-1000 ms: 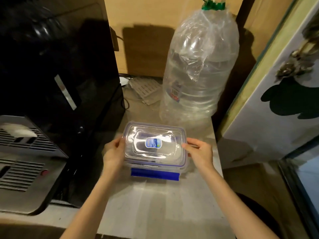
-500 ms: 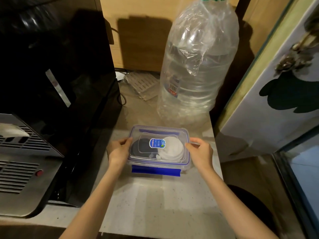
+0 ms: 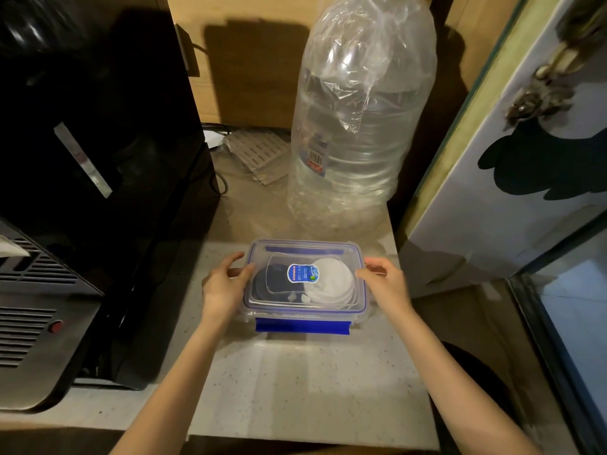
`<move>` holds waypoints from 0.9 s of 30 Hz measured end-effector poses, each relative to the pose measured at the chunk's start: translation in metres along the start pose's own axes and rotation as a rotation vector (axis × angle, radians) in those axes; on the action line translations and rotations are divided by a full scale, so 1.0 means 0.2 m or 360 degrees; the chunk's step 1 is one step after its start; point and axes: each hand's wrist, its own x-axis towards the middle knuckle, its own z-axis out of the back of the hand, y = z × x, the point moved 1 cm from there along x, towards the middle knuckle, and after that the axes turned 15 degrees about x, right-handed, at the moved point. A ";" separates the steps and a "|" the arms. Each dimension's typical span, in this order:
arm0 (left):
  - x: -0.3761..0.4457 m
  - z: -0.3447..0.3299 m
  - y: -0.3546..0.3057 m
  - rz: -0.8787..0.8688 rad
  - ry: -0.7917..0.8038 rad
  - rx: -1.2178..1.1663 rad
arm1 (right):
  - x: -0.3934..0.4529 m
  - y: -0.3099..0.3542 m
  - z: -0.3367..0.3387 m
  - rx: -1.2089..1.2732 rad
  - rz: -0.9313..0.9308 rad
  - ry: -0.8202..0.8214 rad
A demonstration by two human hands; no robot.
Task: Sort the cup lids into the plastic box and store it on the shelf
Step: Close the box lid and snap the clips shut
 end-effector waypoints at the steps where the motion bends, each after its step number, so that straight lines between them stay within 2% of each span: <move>1: 0.01 0.01 -0.01 -0.0002 0.0025 0.0014 | 0.01 0.00 0.00 0.0007 -0.0066 0.0012; 4: 0.04 0.01 -0.02 0.0048 0.0088 0.0088 | 0.06 0.02 -0.01 -0.0017 -0.0200 0.0044; 10: 0.18 -0.01 -0.12 0.0138 0.0170 0.0013 | 0.21 0.13 -0.11 -0.0153 -0.0076 0.0137; 14: 0.25 -0.06 -0.18 0.0221 0.0369 0.0085 | 0.29 0.10 -0.17 -0.0371 -0.0226 0.0356; 16: 0.26 -0.07 -0.17 0.0220 0.0482 -0.0038 | 0.30 0.06 -0.18 -0.0371 -0.0262 0.0396; 21: 0.26 -0.09 -0.16 0.0105 0.0502 -0.0178 | 0.29 0.03 -0.18 -0.0154 -0.0137 0.0325; 27: 0.28 -0.09 -0.15 -0.0103 0.0528 -0.0198 | 0.28 0.04 -0.18 -0.0065 0.0146 0.0407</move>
